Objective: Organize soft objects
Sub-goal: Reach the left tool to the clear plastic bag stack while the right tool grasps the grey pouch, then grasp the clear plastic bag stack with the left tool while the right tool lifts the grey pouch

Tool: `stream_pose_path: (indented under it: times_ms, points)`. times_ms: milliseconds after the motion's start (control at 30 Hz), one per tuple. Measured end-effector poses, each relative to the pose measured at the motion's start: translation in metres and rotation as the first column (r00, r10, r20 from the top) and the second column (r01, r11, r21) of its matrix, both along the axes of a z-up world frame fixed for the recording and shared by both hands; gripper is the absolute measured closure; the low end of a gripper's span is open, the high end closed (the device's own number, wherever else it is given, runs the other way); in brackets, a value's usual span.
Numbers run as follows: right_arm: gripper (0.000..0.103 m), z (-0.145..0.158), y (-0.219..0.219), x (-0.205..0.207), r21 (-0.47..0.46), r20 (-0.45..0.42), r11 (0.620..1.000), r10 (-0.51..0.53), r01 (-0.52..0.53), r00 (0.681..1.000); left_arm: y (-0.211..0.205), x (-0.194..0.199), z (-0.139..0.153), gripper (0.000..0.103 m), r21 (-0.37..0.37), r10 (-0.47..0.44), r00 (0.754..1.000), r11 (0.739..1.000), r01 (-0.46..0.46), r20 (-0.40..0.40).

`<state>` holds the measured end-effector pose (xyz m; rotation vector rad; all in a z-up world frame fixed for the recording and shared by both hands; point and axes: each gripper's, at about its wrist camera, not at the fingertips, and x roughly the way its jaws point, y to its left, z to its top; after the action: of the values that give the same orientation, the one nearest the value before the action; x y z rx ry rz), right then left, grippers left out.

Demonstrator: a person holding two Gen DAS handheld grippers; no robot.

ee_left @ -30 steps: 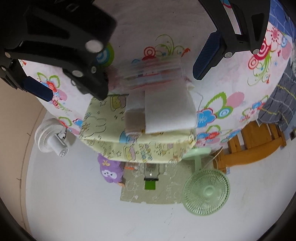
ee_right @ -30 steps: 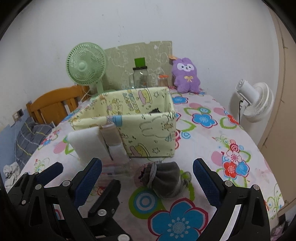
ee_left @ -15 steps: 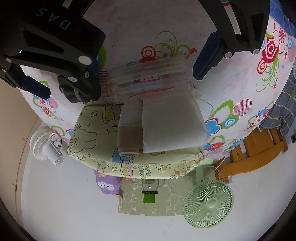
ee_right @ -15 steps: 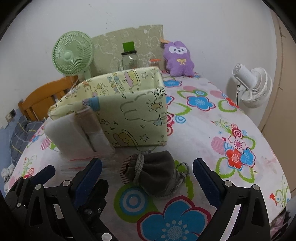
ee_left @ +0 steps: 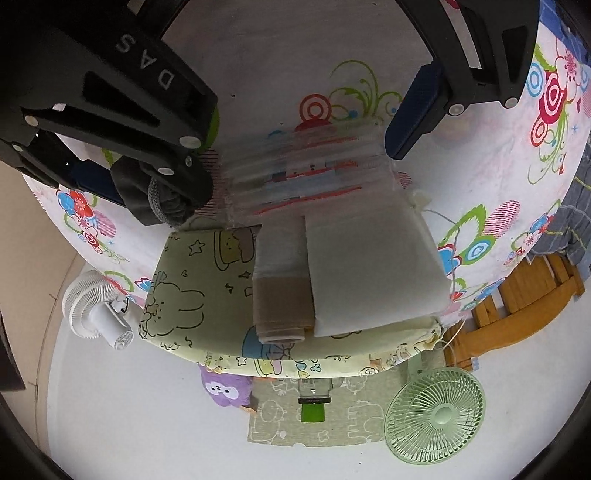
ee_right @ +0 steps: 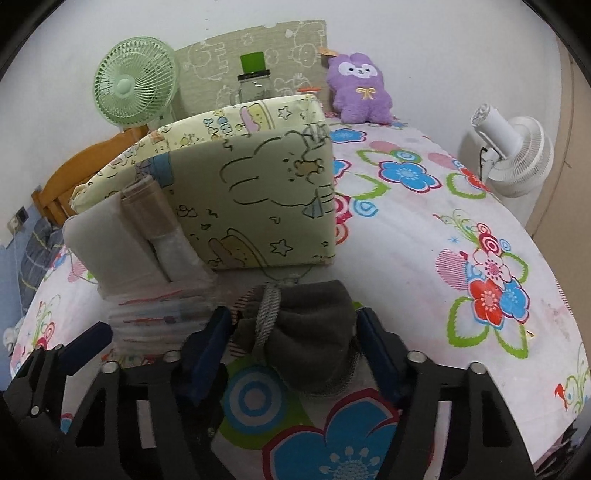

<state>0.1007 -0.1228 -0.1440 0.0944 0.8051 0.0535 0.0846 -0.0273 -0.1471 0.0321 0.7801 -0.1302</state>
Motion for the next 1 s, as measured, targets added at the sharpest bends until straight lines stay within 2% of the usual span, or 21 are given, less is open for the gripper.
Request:
stream_pose_path:
  times_ms: [67,400,867,1000]
  points:
    - [0.039,0.002,0.000,-0.002,0.004,0.005,1.000,0.010,-0.010,1.000,-0.001,0.000,0.000,0.001,-0.007,0.000,1.000,1.000,0.000,0.001]
    - [0.041,0.014,-0.013,-0.008,0.047,0.038,0.999,-0.013,0.011,0.999,-0.001,0.006,0.005,0.001,-0.045,0.043,0.999,0.998,-0.043,-0.010]
    - [0.041,0.011,-0.020,0.009,0.058,0.019,0.998,-0.008,0.007,1.000,-0.007,0.022,0.000,0.001,-0.019,0.099,0.995,0.995,-0.099,-0.030]
    - [0.041,0.007,-0.019,0.012,0.058,0.007,0.998,-0.004,0.004,1.000,-0.006,0.023,-0.002,0.004,-0.019,0.099,0.994,0.995,-0.100,-0.041]
